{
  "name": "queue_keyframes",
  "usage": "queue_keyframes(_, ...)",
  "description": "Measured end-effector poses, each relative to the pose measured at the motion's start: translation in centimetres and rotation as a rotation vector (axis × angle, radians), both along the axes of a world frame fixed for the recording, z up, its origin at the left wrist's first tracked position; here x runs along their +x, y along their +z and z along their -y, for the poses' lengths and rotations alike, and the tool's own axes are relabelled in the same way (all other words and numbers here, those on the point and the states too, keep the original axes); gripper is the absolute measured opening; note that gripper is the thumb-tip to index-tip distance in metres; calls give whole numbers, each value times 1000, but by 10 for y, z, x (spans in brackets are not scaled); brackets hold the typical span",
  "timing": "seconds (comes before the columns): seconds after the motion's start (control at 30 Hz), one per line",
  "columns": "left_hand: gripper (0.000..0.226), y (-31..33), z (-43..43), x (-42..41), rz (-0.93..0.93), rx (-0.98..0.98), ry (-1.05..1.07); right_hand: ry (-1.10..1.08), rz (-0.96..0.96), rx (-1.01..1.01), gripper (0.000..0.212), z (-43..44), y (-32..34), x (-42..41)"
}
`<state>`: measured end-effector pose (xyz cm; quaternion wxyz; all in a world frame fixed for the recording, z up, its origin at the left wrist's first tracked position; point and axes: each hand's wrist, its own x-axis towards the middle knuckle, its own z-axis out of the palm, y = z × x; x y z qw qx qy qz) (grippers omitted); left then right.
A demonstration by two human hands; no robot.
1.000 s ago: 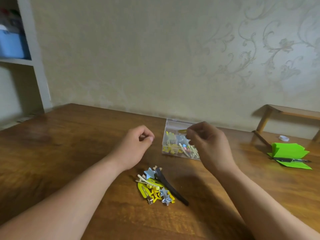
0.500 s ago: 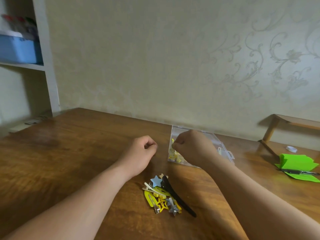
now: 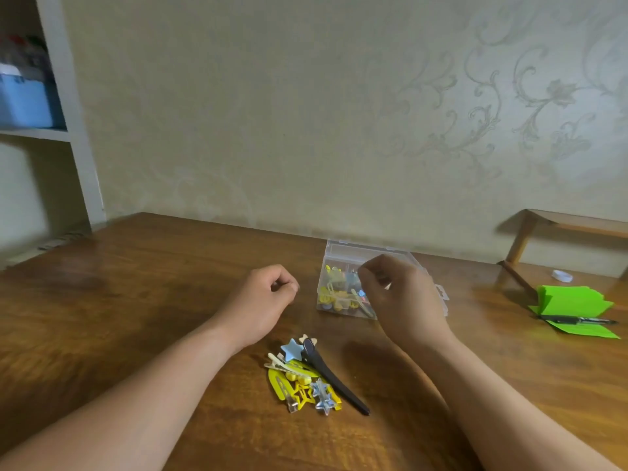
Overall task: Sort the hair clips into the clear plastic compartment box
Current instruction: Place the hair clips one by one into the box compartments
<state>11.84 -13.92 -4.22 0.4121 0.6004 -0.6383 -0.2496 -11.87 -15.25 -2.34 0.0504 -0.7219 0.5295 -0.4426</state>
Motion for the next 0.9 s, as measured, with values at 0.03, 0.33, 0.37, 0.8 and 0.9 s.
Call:
queue_keyframes(0.03, 17, 0, -1, 0, 4, -1, -2, 21, -16, -23, 13, 0, -3, 0)
queue_keyframes(0.33, 15, -1, -2, 0, 97, -20, -5, 160, -123, -27, 11, -5, -5, 12)
queue_keyframes(0.37, 15, -1, -1, 0, 103, -24, -3, 200, -163, 13, 14, -7, -5, 15)
queue_keyframes(0.8, 18, -5, 0, 1, 98, -35, -40, 512, -516, 353, 25, -24, 5, 26)
queue_keyframes(0.9, 18, -4, 0, 0, 86, -37, -41, 494, -458, 371, 12, -24, 4, 26)
